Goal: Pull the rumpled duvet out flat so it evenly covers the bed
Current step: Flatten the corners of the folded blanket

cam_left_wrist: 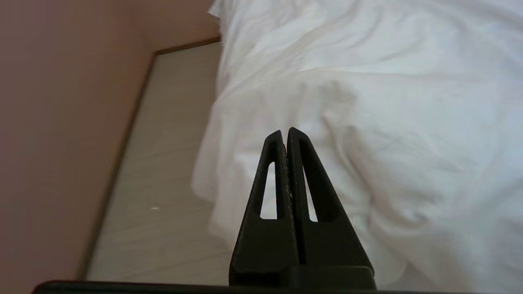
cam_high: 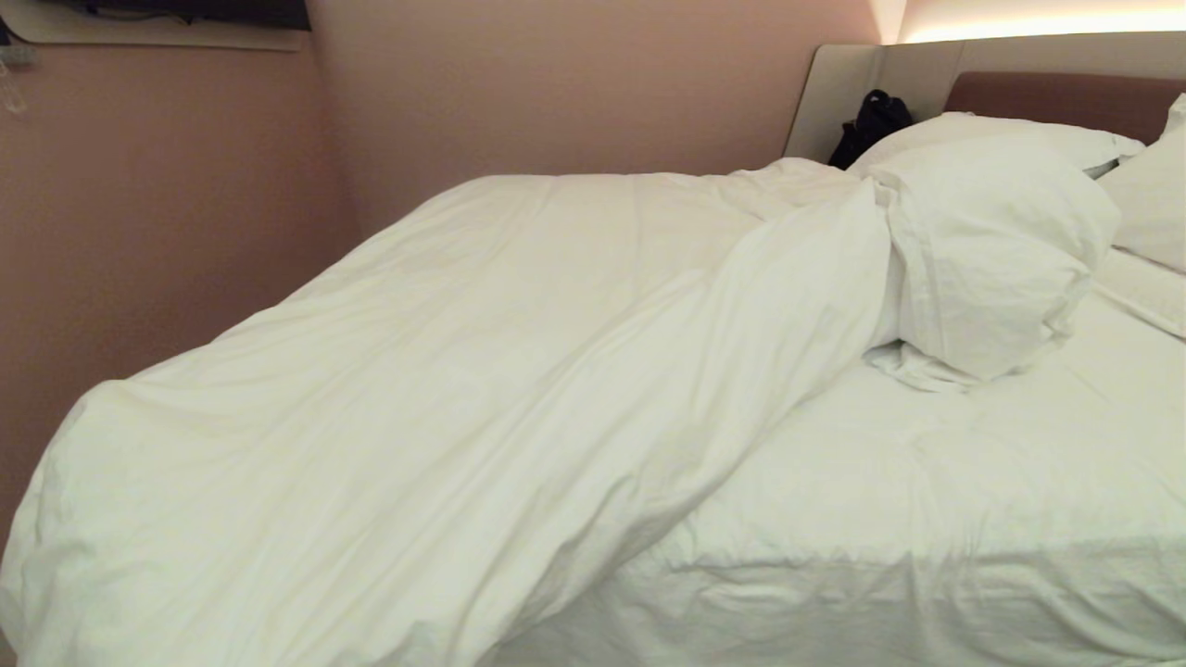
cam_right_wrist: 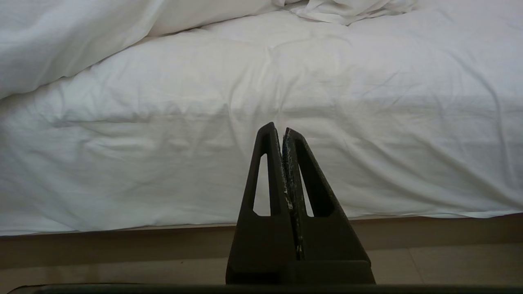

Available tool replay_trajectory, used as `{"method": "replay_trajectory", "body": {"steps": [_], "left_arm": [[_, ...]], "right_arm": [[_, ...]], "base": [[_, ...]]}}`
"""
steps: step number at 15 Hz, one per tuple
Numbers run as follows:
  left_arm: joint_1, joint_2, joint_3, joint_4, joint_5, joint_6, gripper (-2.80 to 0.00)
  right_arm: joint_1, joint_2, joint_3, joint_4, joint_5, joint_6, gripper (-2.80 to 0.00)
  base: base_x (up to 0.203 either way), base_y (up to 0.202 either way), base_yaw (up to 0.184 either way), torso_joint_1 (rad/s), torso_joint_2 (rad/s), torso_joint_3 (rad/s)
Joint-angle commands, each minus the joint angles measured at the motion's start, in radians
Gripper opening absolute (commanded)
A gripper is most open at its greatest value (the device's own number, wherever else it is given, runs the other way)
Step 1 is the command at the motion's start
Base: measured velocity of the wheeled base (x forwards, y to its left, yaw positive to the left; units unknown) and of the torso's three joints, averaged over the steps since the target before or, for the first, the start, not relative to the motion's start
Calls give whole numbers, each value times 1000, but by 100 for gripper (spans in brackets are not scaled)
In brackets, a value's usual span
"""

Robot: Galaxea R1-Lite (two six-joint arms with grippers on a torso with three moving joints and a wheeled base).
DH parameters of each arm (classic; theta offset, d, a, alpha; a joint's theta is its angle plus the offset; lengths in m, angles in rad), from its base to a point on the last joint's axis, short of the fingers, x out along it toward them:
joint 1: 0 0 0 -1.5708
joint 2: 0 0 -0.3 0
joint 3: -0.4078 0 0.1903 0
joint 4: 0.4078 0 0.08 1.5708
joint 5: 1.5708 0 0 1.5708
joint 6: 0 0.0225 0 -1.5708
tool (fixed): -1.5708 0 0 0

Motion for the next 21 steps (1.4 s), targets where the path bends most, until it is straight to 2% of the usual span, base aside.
{"method": "replay_trajectory", "body": {"steps": [1,6,13,18,21], "left_arm": [[31,-5,19,-119,-8,-3,-280],[54,117,104,-443,3,-42,-280],[-83,200,111,-485,9,-51,-280],[-89,233,139,-535,3,-58,-280],[-84,224,68,-530,3,-75,-280]], "right_arm": [[0,0,0,0,0,0,-280],[0,0,0,0,0,0,-280],[0,0,0,0,0,0,-280],[0,0,0,0,0,0,-280],[0,0,0,0,0,0,-280]], "base": [[0,0,0,0,0,0],[0,0,0,0,0,0],[0,0,0,0,0,0],[0,0,0,0,0,0],[0,0,0,0,0,0]]}}
